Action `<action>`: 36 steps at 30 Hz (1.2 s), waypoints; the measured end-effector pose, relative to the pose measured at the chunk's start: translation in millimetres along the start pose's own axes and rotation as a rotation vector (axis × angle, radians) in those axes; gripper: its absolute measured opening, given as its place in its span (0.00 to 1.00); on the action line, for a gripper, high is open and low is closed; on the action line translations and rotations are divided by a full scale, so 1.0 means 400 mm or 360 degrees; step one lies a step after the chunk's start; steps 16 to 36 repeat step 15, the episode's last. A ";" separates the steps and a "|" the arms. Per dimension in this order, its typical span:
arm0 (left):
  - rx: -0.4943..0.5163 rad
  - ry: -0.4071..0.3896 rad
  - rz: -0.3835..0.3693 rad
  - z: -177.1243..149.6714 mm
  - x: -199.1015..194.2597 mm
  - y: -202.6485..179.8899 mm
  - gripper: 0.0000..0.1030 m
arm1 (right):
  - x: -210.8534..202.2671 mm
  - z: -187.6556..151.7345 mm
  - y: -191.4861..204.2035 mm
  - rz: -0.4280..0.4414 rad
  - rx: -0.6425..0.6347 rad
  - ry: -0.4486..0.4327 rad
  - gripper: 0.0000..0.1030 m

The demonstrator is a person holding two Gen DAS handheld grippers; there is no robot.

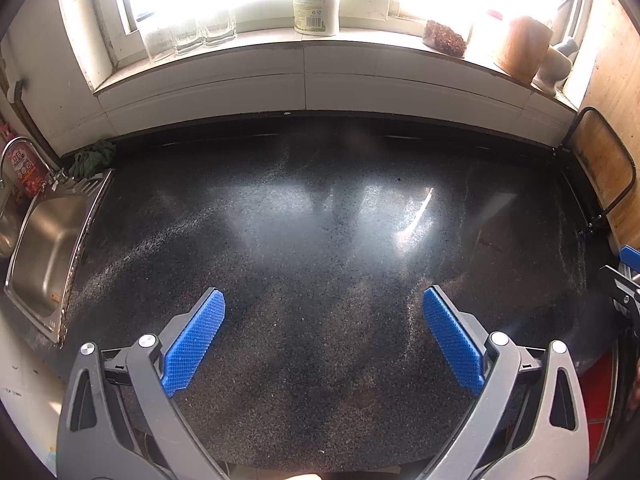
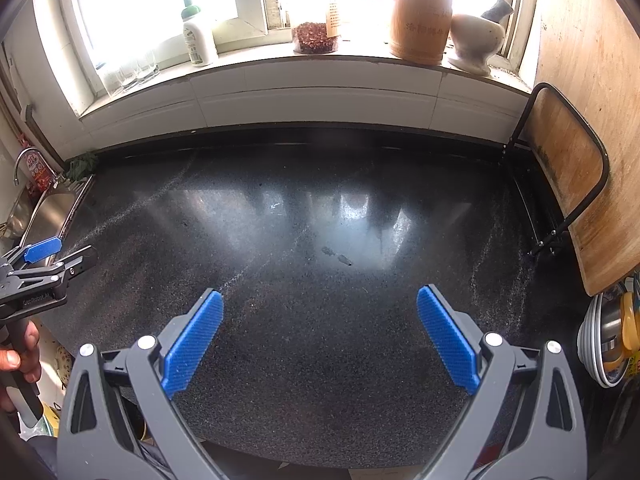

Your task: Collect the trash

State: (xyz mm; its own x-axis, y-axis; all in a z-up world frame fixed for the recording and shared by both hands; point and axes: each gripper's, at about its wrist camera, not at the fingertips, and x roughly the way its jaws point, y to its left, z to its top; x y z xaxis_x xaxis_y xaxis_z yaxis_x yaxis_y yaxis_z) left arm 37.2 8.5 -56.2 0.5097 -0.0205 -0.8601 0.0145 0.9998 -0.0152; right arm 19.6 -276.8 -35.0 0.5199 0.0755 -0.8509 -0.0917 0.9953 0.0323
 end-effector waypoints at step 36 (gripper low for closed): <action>0.0024 0.0015 0.0012 0.006 0.054 0.011 0.94 | 0.045 -0.004 -0.038 0.0007 0.0036 0.0021 0.92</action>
